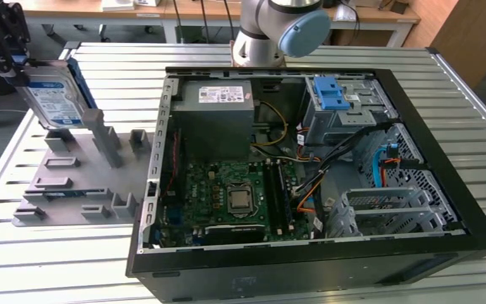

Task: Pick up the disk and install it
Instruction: 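Pick up the disk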

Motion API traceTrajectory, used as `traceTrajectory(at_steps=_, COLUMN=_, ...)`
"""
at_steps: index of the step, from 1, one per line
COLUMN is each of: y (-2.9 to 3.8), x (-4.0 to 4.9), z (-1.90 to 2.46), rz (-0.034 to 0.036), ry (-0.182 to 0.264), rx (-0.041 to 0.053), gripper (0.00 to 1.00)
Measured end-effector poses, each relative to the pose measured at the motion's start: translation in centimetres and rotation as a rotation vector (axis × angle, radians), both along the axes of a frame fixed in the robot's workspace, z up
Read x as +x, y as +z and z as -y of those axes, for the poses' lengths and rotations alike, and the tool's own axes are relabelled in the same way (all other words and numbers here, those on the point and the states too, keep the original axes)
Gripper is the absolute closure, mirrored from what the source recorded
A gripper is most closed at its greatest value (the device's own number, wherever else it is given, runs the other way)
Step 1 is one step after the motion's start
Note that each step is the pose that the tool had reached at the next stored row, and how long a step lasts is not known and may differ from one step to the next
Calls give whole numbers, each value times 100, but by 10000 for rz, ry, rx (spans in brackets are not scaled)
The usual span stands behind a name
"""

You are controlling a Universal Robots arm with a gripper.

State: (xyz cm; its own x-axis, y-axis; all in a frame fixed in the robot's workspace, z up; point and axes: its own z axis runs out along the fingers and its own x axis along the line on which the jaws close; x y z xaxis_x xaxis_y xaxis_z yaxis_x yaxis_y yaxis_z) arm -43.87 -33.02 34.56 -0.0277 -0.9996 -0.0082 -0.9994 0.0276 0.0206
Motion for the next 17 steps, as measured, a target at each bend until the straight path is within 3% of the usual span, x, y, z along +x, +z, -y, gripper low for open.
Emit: traceTrajectory(at_steps=17, y=56, x=0, z=-1, rz=-2, ry=0, rx=-14, gripper=64)
